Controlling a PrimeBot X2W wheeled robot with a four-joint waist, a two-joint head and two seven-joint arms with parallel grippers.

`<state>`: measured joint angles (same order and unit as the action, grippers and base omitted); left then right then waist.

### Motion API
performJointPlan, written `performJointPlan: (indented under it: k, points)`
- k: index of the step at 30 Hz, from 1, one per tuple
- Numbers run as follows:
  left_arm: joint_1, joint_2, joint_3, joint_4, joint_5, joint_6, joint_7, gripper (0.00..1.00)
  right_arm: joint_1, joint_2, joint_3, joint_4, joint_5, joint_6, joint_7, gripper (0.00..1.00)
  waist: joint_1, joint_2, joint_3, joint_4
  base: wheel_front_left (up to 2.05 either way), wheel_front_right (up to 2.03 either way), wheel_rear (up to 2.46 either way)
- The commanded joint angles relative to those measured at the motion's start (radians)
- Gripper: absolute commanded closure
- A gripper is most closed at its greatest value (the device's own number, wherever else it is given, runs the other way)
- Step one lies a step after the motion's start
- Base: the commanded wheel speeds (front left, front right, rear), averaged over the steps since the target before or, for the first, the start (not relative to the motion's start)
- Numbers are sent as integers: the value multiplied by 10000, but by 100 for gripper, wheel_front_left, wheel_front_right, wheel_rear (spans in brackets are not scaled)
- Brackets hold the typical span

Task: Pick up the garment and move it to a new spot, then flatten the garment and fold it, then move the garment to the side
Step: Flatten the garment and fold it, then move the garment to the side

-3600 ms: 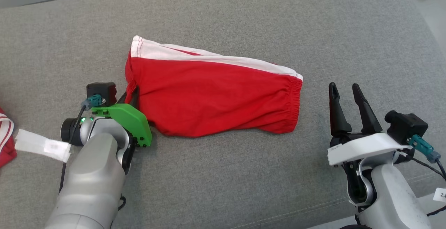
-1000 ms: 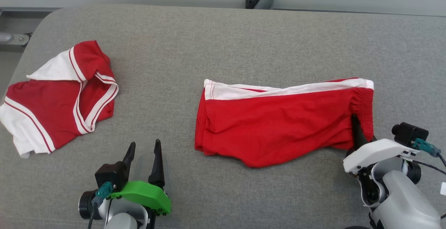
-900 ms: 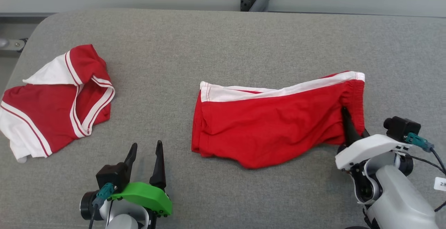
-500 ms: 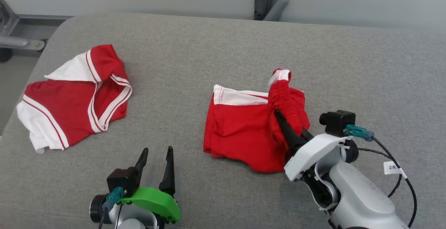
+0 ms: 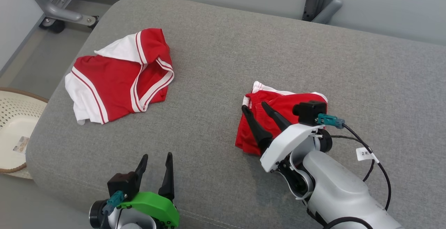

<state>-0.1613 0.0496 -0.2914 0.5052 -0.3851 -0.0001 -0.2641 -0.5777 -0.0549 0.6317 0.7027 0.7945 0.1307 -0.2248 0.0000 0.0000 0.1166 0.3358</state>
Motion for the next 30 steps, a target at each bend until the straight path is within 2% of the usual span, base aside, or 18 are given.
performJointPlan:
  k: [1,3,6,13,19,26,27,29,30]
  points:
    - [177,21,72,-8,1,16,-2,0,-120,-35,82,-9,98,0,-143,0,0,0,-12,27,0,0,0]
    - [176,20,152,-82,15,35,-2,0,-174,-52,172,-84,237,0,-290,0,0,0,-43,-100,0,0,0]
    - [183,18,213,-145,81,-2,-2,0,-61,-448,-128,-128,228,-5,-400,0,0,0,-100,-339,0,0,0]
    - [217,23,155,-303,91,11,-2,0,1057,-1050,-1766,82,-409,0,-401,0,0,0,-186,-754,0,0,0]
    - [300,24,45,-435,95,10,-2,0,1425,-805,-2011,781,-506,0,-404,0,0,0,-165,-706,0,0,0]
    - [283,21,112,-545,24,56,-2,0,994,-525,-1872,1716,96,0,-404,0,0,0,-19,-194,0,0,0]
    - [271,20,122,-570,82,32,-2,0,890,-481,-1857,1846,159,0,-404,24,0,0,33,-131,0,0,0]
    - [270,21,169,-600,153,7,-2,0,682,-462,-1850,2012,114,0,-404,100,0,0,108,-65,0,0,0]
    - [274,21,187,-609,188,-6,-2,0,616,-488,-1851,2069,30,0,-404,100,0,0,130,-52,0,0,0]
